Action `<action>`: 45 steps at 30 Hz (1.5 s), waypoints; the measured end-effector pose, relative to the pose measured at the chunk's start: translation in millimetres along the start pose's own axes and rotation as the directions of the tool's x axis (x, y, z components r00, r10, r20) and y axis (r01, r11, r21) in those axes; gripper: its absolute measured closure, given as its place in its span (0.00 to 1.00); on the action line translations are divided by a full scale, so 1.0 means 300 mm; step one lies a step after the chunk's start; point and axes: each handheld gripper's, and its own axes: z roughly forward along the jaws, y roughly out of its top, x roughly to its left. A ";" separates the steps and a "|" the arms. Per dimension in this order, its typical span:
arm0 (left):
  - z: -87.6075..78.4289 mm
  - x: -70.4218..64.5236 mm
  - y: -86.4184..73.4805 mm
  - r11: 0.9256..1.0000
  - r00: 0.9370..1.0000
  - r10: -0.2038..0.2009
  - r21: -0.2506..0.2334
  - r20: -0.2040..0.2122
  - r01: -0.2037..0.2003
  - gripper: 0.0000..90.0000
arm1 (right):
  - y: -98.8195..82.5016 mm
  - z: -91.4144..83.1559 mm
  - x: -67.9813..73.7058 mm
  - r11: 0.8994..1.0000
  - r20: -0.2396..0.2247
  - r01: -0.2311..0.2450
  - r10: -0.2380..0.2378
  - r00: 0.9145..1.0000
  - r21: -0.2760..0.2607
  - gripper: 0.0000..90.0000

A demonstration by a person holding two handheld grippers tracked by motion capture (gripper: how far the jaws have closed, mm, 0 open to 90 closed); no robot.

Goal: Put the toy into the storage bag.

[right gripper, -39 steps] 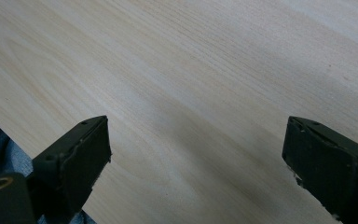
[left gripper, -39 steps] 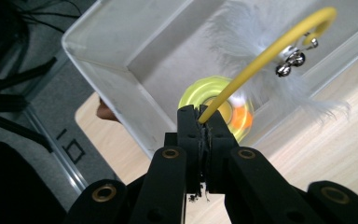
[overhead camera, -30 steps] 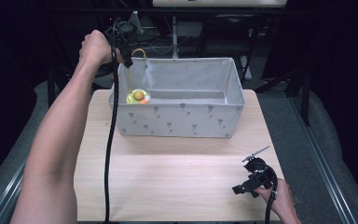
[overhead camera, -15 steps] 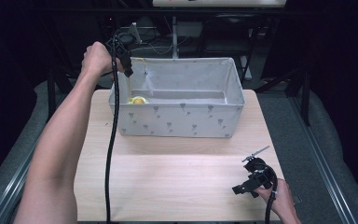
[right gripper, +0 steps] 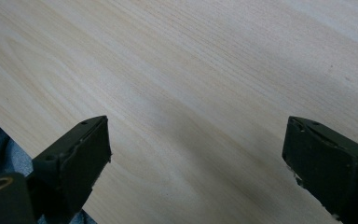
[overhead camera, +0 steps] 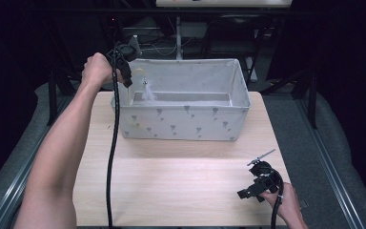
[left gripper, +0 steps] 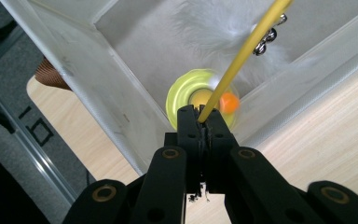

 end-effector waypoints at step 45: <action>0.167 0.031 -0.085 0.991 0.999 -0.040 0.126 0.033 0.036 0.96 | 0.001 0.004 0.002 1.000 0.000 -0.004 0.004 1.000 0.001 0.08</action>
